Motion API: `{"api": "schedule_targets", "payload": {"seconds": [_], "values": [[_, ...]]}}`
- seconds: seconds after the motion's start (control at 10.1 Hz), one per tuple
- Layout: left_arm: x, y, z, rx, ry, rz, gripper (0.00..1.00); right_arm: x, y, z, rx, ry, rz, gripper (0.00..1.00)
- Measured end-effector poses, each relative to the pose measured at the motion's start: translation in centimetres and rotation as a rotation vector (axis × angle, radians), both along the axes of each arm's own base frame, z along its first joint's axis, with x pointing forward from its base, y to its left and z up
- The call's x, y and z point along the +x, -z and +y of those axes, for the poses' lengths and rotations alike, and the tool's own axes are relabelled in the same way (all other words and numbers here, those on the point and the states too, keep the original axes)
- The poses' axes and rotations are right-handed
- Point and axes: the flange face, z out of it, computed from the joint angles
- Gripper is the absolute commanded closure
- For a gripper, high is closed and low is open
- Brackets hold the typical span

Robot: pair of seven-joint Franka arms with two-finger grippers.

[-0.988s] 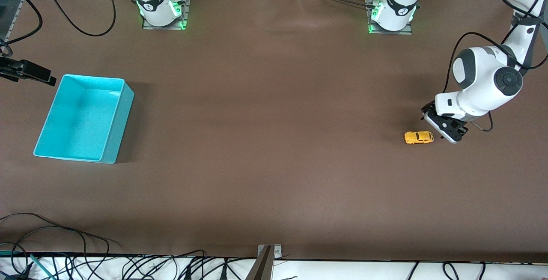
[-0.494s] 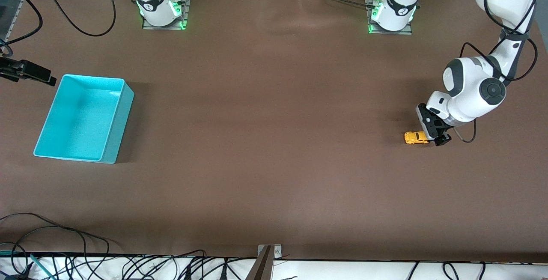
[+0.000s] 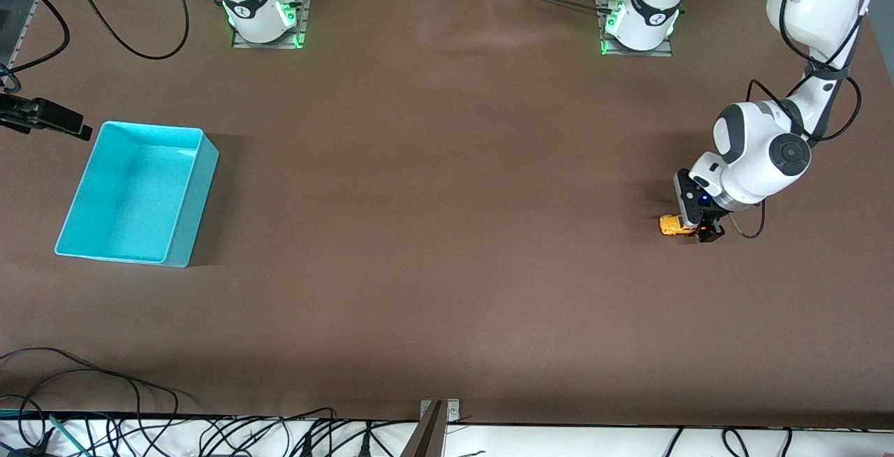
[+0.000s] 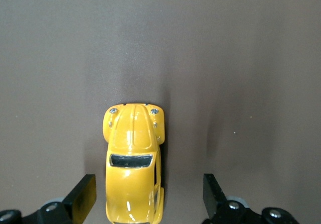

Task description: Wind up and store yellow beetle car

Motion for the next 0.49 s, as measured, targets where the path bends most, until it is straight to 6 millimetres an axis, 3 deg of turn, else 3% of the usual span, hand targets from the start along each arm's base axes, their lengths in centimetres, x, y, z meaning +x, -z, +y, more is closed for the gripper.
{"api": "schedule_targets", "payload": {"seconds": [0.1, 0.2, 0.49], "values": [[0.1, -0.1, -0.1, 0.001, 0.055, -0.005, 0.96, 0.0, 0.0, 0.0, 0.000, 0.000, 0.000, 0.00], [0.3, -0.3, -0.4, 0.002, 0.091, -0.012, 1.00, 0.0, 0.0, 0.0, 0.000, 0.000, 0.000, 0.00], [0.7, -0.7, -2.3, -0.005, 0.140, -0.023, 1.00, 0.0, 0.0, 0.0, 0.000, 0.000, 0.000, 0.00]]}}
